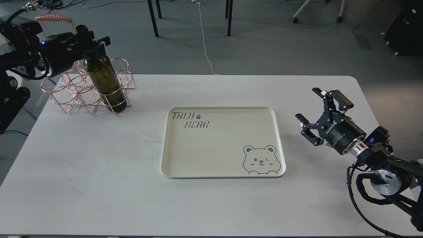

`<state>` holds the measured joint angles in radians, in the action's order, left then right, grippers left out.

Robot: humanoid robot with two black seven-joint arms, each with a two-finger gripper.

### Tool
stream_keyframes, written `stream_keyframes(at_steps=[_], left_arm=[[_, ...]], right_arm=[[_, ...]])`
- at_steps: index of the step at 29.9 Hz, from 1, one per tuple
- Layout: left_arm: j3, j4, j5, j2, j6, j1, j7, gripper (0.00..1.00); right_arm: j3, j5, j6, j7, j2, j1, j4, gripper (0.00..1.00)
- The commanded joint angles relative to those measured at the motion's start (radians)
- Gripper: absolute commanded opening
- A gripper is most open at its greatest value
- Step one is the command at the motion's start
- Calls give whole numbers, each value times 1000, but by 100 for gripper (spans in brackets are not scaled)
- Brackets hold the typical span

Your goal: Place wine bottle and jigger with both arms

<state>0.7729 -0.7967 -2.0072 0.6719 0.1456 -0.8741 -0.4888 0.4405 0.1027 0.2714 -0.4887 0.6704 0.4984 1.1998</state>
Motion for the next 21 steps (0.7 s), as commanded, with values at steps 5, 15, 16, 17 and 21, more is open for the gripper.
stream_keyframes(at_steps=[5,15,16,17,21], left_arm=[[2,-9,11,6,2,7,0,95],[23,-168,217,142,22,150,0,97],[38,-188,241,158,26,179,0,98],[66,-209,267,170,32,217,0,98],[218,-353,439,187,78,395,0,98]], right_arm=[[1,0,0,0,0,0,1,97],[26,-1,0,0,0,0,3,97],[32,0,0,0,0,0,1,97],[37,-1,0,0,0,0,1,97],[61,-1,-3,0,-28,0,-5,97]])
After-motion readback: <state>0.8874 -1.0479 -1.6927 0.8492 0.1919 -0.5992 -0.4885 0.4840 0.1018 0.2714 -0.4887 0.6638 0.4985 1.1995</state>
